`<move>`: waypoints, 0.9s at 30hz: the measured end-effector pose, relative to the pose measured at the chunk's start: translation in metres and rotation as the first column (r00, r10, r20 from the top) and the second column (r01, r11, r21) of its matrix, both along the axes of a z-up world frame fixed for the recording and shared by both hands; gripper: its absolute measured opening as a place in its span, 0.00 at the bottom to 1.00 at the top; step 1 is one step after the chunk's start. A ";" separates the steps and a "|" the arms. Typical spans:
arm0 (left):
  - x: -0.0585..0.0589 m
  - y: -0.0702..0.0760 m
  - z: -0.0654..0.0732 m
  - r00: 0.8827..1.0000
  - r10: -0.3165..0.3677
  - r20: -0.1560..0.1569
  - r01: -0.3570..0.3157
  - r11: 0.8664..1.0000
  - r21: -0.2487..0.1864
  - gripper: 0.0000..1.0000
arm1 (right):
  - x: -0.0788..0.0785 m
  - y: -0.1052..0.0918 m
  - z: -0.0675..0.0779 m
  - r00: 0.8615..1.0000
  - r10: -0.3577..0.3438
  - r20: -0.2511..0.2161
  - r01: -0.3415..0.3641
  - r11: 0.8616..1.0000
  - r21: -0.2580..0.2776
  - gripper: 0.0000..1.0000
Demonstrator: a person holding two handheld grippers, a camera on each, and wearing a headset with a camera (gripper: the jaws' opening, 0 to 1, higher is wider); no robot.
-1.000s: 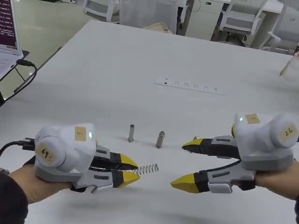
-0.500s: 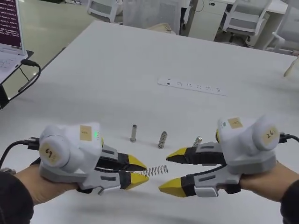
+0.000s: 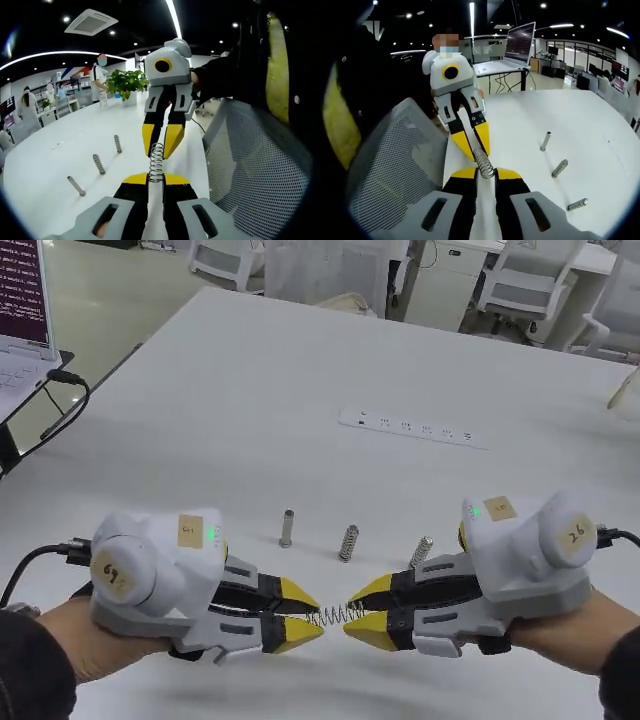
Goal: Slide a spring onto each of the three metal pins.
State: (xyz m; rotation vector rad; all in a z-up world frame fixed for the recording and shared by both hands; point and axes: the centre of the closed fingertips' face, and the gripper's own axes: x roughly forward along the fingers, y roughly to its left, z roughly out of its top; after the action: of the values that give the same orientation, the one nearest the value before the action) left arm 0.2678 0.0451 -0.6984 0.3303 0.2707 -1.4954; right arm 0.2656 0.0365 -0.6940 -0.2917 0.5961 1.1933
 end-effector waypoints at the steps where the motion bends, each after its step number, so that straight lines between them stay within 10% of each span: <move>1: 0.000 0.000 0.000 1.000 -0.001 0.000 0.001 1.000 0.000 0.02 | 0.000 0.001 0.001 1.000 -0.001 -0.004 0.001 1.000 0.001 0.10; 27: -0.008 -0.009 0.000 1.000 -0.018 -0.007 0.018 1.000 -0.007 0.02 | -0.009 0.016 0.002 0.995 0.095 -0.033 -0.097 0.993 -0.072 0.09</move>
State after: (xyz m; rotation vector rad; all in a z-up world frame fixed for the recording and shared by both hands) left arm 0.2599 0.0358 -0.6984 0.3229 0.2693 -1.5153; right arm 0.2566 0.0525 -0.6920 -0.3691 0.6585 1.2719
